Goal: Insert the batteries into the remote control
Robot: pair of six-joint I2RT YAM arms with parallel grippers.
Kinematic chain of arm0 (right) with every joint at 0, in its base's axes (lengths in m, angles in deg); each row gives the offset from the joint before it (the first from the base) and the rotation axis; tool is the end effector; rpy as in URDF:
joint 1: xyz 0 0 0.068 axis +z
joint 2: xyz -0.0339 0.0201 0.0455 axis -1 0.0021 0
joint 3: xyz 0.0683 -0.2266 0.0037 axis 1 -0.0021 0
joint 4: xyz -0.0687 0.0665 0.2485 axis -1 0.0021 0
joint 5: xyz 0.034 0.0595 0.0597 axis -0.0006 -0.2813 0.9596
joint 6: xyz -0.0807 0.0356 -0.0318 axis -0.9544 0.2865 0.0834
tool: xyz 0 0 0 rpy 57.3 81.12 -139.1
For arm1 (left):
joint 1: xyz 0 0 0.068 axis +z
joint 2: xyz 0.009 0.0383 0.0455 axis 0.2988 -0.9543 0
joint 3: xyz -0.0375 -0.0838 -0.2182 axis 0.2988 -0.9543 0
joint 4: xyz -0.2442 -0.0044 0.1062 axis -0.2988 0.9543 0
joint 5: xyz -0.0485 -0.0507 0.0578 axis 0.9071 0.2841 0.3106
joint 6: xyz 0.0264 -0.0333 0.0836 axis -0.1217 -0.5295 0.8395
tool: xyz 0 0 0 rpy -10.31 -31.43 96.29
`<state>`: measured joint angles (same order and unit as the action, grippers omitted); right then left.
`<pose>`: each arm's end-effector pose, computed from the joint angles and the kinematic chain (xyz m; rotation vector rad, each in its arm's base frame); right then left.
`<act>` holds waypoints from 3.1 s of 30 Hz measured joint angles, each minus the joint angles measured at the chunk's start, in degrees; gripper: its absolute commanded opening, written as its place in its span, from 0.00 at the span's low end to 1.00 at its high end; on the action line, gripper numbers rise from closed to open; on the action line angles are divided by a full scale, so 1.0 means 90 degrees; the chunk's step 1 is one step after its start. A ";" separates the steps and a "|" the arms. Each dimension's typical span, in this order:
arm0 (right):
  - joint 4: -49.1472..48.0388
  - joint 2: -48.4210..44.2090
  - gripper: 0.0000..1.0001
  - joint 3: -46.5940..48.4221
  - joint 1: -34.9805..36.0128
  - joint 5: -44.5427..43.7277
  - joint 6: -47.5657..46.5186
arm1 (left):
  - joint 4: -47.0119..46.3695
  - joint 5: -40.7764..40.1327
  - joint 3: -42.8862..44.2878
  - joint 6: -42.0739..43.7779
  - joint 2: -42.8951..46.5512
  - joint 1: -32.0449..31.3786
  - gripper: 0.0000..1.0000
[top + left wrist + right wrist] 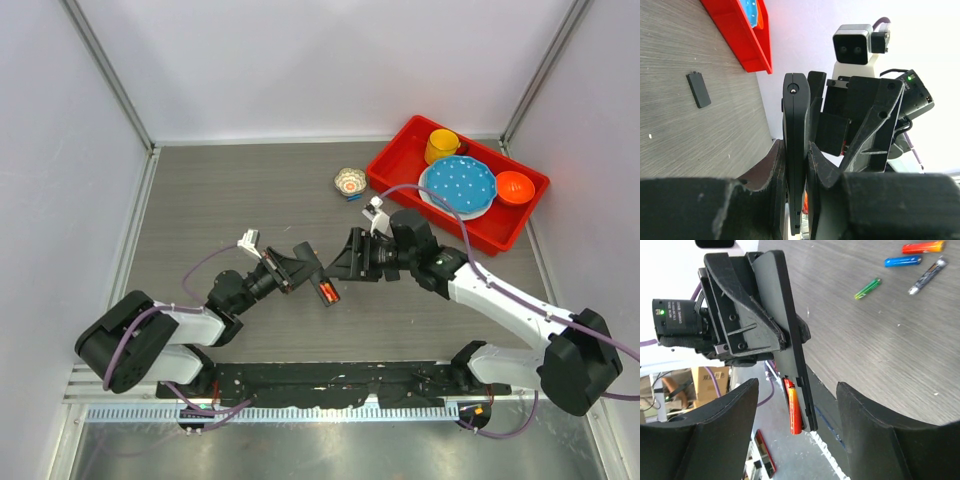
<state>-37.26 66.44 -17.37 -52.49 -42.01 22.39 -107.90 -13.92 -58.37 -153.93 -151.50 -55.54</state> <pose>0.2230 0.2250 0.2096 -0.2018 2.3470 1.3648 0.2035 -0.1860 0.1421 -0.4417 1.7262 -1.8149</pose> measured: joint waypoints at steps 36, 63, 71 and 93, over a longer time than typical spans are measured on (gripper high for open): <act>-0.1583 0.0138 0.40 -0.0826 0.0000 0.1129 0.0799 | -0.0002 0.0114 0.0153 -0.0124 0.0168 0.0000 0.00; -0.1989 0.0350 0.59 -0.0850 0.0000 0.1508 0.1134 | 0.0002 0.0112 0.0163 -0.0121 0.0160 0.0000 0.00; -0.2033 0.0095 0.56 -0.1100 0.0000 0.1673 0.1129 | 0.0002 0.0104 0.0163 -0.0121 0.0160 0.0000 0.00; -0.3014 -0.0029 0.46 -0.1581 -0.0087 0.1821 0.1605 | 0.0000 0.0107 0.0163 -0.0126 0.0163 0.0000 0.00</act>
<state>-64.39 66.18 -31.60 -53.28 -25.62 36.84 -107.90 -12.96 -56.90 -155.06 -150.04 -55.54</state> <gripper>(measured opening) 0.475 0.206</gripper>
